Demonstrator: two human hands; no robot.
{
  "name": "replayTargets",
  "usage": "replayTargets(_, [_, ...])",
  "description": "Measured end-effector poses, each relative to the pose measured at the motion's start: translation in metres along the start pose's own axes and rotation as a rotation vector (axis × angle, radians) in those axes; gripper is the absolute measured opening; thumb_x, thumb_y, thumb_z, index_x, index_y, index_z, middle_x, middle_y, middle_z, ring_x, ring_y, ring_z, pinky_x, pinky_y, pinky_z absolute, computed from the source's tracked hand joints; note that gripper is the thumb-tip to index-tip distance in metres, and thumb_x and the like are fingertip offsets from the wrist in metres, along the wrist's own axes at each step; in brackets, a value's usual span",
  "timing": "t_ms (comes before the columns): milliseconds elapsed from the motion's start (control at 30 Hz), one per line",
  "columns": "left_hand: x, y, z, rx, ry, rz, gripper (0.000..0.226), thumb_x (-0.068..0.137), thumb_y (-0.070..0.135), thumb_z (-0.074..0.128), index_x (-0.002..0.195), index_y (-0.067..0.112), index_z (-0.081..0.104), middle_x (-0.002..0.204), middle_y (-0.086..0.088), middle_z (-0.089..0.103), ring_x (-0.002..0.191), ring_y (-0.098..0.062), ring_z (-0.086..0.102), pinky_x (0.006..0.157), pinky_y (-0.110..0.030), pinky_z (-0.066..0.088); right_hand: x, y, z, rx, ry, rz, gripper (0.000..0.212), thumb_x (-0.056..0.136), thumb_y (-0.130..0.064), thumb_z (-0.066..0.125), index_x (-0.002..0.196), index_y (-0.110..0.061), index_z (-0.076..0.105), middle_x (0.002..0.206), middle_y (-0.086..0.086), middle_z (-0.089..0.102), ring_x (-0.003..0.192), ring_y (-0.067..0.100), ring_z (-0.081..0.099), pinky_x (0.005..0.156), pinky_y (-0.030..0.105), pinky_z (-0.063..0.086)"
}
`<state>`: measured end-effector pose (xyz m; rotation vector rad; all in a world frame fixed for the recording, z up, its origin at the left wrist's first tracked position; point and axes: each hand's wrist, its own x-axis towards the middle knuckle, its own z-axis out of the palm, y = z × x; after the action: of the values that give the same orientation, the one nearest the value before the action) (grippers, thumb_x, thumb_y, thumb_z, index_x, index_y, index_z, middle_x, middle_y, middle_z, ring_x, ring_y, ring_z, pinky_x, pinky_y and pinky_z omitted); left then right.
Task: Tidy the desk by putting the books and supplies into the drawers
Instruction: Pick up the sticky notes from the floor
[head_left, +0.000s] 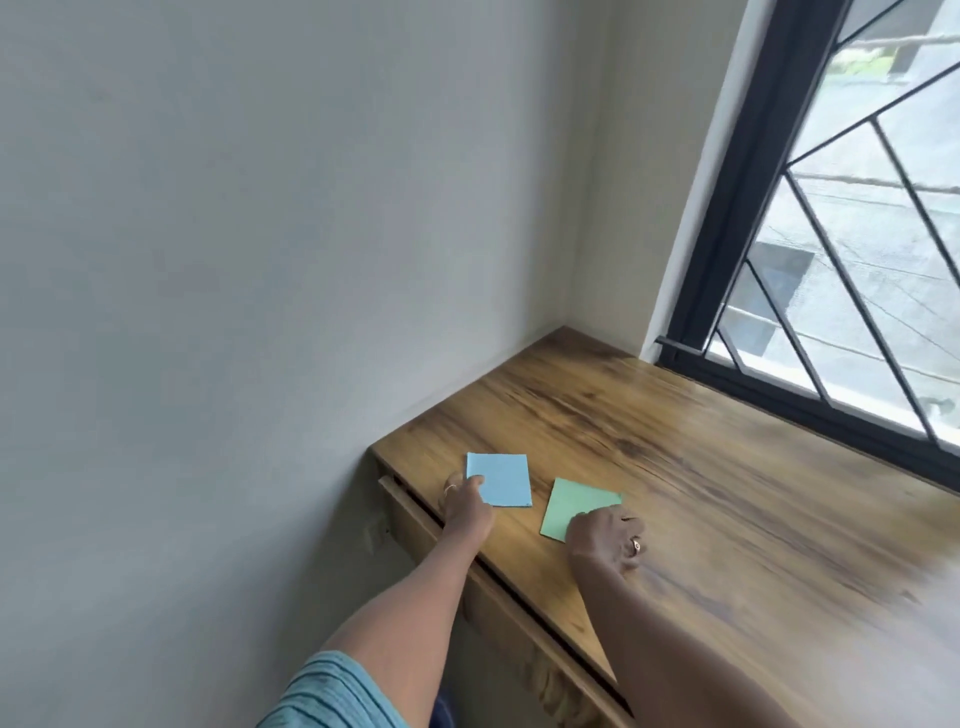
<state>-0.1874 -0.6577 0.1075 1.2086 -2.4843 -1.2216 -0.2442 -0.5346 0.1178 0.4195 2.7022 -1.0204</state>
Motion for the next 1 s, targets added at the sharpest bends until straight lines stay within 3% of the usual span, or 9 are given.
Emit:
replayTargets(133, [-0.027,-0.019,-0.002,0.016,0.057,-0.028,0.055,0.093,-0.001,0.038,0.145,0.015,0.033,0.156,-0.005,0.014,0.144,-0.022,0.015,0.114,-0.029,0.024,-0.023,0.006,0.010,-0.060,-0.066,-0.188,0.057,0.089,0.001,0.034,0.144,-0.005,0.019,0.150,0.017,0.010,0.134,0.036,0.017,0.110,0.045,0.017])
replayTargets(233, [-0.064,-0.038,0.001,-0.014,0.162,-0.127,0.052,0.094,0.002,0.040,0.144,0.012,0.034,0.156,-0.006,0.015,0.143,-0.024,0.015,0.115,-0.027,0.019,-0.050,0.021,0.016,-0.164,-0.143,-0.415,0.056,0.093,-0.002,0.031,0.147,-0.007,0.016,0.153,0.012,0.005,0.140,0.033,0.007,0.114,0.044,0.008])
replayTargets(433, [-0.153,-0.087,0.001,-0.052,0.313,-0.319,0.055,0.094,0.003,0.044,0.146,0.005,0.026,0.154,-0.011,0.019,0.140,-0.030,0.020,0.115,-0.031,0.019,-0.118,0.070,0.022,-0.339,-0.313,-0.874,0.055,0.098,-0.021,0.038,0.147,-0.004,0.018,0.150,0.014,0.014,0.138,0.032,0.018,0.115,0.041,0.018])
replayTargets(567, [-0.219,-0.124,-0.009,-0.052,0.410,-0.423,0.053,0.092,0.002,0.044,0.142,0.000,0.027,0.151,-0.015,0.022,0.140,-0.031,0.020,0.115,-0.030,0.017,-0.171,0.101,0.025,-0.440,-0.409,-1.099,0.058,0.097,-0.022,0.041,0.148,-0.004,0.018,0.149,0.015,0.019,0.135,0.034,0.024,0.113,0.039,0.022])
replayTargets(767, [-0.313,-0.177,-0.024,-0.077,0.539,-0.575,0.057,0.091,0.003,0.044,0.144,0.000,0.025,0.151,-0.015,0.024,0.142,-0.027,0.019,0.116,-0.028,0.014,-0.260,0.152,0.036,-0.480,-0.576,-1.318,0.046,0.097,-0.018,0.037,0.140,-0.002,0.028,0.140,0.015,0.028,0.127,0.033,0.032,0.104,0.036,0.030])
replayTargets(1000, [-0.468,-0.243,0.014,-0.169,0.575,-0.798,0.058,0.093,0.005,0.042,0.147,0.001,0.021,0.152,-0.016,0.022,0.143,-0.029,0.015,0.117,-0.032,0.012,-0.359,0.278,0.034,-0.574,-0.790,-1.480,0.045,0.096,-0.019,0.042,0.137,-0.005,0.032,0.138,0.015,0.032,0.123,0.032,0.035,0.100,0.038,0.034])
